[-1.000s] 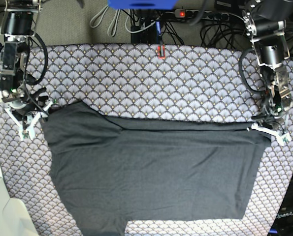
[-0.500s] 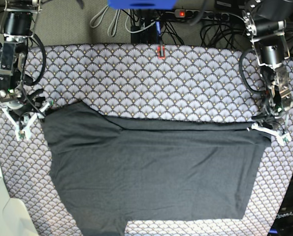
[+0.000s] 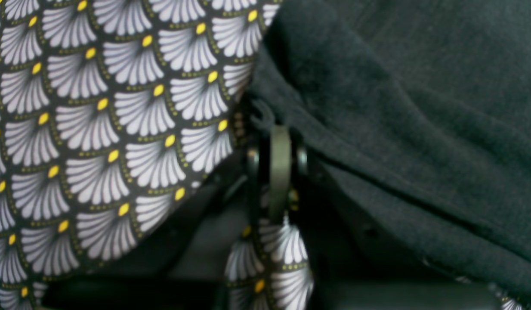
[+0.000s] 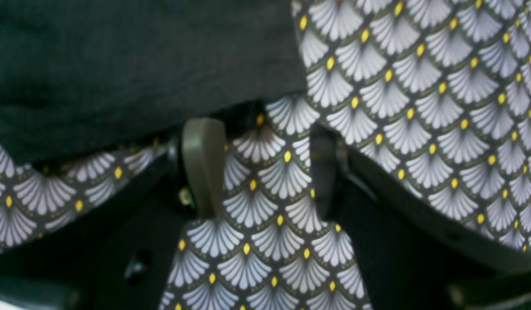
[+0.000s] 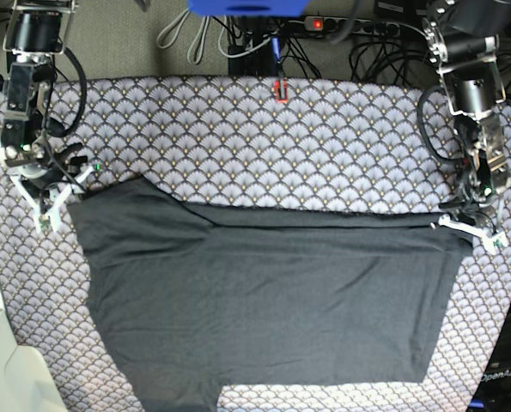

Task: Fold the T-shirt properly

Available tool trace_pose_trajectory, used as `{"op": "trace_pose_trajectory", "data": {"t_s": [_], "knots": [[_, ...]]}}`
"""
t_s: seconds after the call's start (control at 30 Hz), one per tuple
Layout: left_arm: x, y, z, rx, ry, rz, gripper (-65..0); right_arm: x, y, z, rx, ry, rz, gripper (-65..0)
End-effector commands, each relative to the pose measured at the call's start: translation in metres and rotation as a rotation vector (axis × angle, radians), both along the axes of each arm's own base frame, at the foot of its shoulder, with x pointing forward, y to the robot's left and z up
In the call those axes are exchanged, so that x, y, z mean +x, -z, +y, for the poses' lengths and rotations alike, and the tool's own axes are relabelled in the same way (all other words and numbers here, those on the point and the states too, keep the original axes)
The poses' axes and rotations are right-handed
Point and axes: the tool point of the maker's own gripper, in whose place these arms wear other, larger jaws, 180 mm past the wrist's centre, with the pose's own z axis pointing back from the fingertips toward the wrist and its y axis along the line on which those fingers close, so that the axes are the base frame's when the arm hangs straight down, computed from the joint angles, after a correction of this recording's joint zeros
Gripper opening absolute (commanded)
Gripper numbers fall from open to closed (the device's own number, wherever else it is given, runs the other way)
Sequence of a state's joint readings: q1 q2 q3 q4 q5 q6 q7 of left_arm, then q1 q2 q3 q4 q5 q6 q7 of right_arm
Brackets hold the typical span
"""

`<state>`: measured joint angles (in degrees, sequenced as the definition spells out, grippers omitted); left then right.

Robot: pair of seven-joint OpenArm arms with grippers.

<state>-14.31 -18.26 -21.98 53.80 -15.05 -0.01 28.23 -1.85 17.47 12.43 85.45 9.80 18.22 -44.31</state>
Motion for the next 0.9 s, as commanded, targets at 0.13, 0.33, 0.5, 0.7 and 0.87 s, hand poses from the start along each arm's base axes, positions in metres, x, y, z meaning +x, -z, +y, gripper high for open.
{"op": "trace_pose_trajectory", "data": {"t_s": [0.13,0.33,0.5,0.7,0.87], "knots": [[0.013,-0.023,0.012,0.035,-0.010,-0.056,-64.7,0.014,-0.015,-0.002,-0.005,-0.008,-0.084,-32.2],[0.013,-0.023,0.012,0.035,-0.010,-0.056,-64.7,0.011,-0.008,-0.001,0.000,-0.007,-0.070,-32.2],[0.013,-0.023,0.012,0.035,-0.010,-0.056,-64.7,0.011,0.008,-0.007,0.023,0.018,-0.057,-32.3],[0.013,-0.023,0.012,0.035,-0.010,-0.056,-64.7,0.010,0.012,-0.007,0.028,0.018,-0.059,-32.3],[0.013,-0.023,0.012,0.035,-0.010,-0.056,-64.7,0.012,0.010,-0.006,0.030,0.018,-0.066,-32.5]]}}
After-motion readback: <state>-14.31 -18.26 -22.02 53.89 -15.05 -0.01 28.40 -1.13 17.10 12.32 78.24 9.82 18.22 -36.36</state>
